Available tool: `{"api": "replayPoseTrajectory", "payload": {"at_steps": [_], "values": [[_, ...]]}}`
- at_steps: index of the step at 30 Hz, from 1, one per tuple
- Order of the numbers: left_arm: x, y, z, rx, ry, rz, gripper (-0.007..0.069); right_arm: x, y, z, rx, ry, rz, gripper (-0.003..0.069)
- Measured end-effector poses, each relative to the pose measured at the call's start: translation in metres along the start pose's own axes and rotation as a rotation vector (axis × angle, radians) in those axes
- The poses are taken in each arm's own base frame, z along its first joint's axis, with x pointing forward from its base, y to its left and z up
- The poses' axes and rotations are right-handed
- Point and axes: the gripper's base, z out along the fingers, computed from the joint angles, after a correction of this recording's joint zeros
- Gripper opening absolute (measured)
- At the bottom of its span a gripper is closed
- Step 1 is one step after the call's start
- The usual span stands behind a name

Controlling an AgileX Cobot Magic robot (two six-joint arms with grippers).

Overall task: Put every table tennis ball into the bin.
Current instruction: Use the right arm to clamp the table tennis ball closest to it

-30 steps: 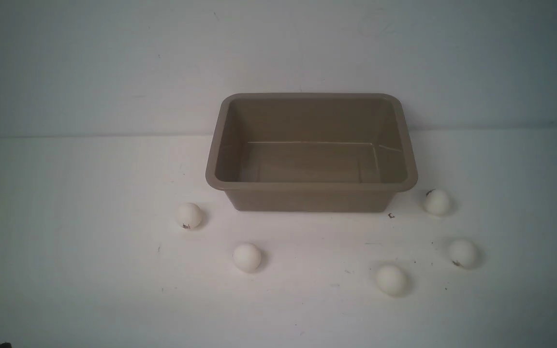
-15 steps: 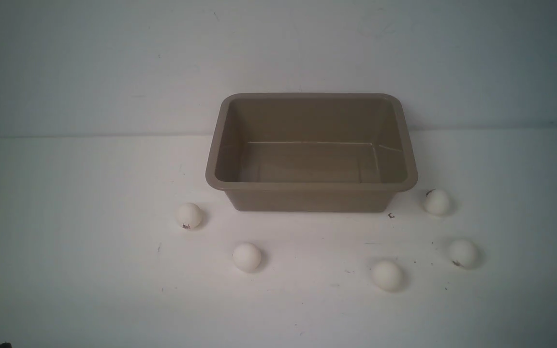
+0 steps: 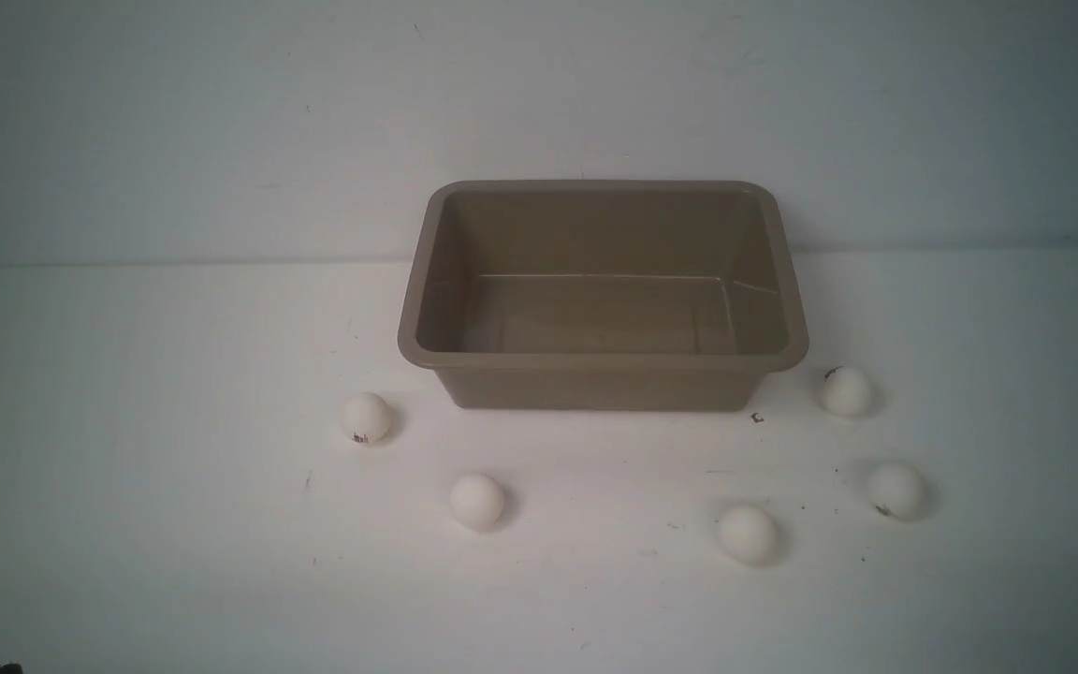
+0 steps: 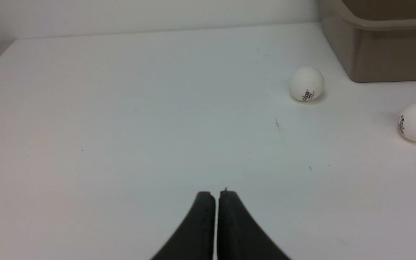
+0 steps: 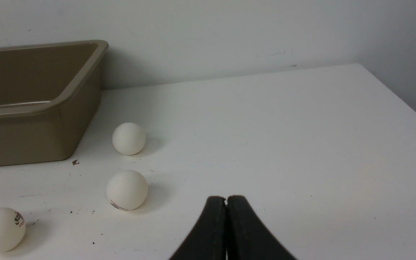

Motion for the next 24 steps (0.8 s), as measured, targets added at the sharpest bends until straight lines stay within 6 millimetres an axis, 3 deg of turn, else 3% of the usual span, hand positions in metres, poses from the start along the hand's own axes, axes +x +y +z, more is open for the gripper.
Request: {"api": "replayPoseTrajectory", "payload": {"at_steps": [11,16,19,24], "values": [[0.000,0.000,0.000,0.000,0.000,0.000,-0.0004,0.000,0.000,0.000,-0.001,-0.002,0.002,-0.0011],[0.000,0.000,0.000,-0.005,0.001,0.012,-0.0004,-0.009,0.004,0.000,-0.051,-0.104,0.126,-0.0011],[0.000,0.001,0.000,-0.007,0.002,0.017,-0.0004,-0.021,0.005,-0.002,-0.098,-0.228,0.317,-0.0011],[0.000,-0.001,0.000,0.008,-0.002,-0.021,-0.0004,-0.031,0.002,-0.005,-0.159,-0.326,0.803,-0.0011]]}}
